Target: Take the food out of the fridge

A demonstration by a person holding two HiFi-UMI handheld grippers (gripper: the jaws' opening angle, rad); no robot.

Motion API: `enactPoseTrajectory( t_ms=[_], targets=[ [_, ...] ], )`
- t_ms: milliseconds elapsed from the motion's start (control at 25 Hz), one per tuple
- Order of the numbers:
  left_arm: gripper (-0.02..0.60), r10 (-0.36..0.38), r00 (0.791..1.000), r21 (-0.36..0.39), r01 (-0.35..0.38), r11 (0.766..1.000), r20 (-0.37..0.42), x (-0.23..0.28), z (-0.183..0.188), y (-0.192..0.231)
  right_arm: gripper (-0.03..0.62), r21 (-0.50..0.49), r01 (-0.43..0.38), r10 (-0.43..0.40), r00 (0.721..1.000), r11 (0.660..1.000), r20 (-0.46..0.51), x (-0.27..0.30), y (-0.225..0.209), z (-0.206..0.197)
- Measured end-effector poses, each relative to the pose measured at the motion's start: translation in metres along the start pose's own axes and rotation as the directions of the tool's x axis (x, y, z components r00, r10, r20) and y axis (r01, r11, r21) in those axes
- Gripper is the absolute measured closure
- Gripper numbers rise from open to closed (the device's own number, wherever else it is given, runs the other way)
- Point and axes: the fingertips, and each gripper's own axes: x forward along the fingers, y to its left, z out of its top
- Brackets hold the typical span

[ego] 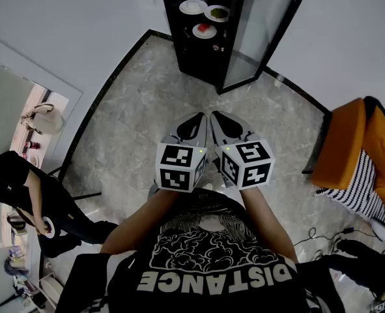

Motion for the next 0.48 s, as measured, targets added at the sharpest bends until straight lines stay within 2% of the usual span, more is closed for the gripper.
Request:
enactPoseTrajectory(
  t_ms=[480],
  targets=[
    [0.581, 0.011, 1.000, -0.020, -0.011, 1.000, -0.009, 0.006, -0.001, 0.008, 0.592, 0.010, -0.026, 0.026, 1.000, 1.000, -0.010, 0.010, 0.001, 0.000]
  ],
)
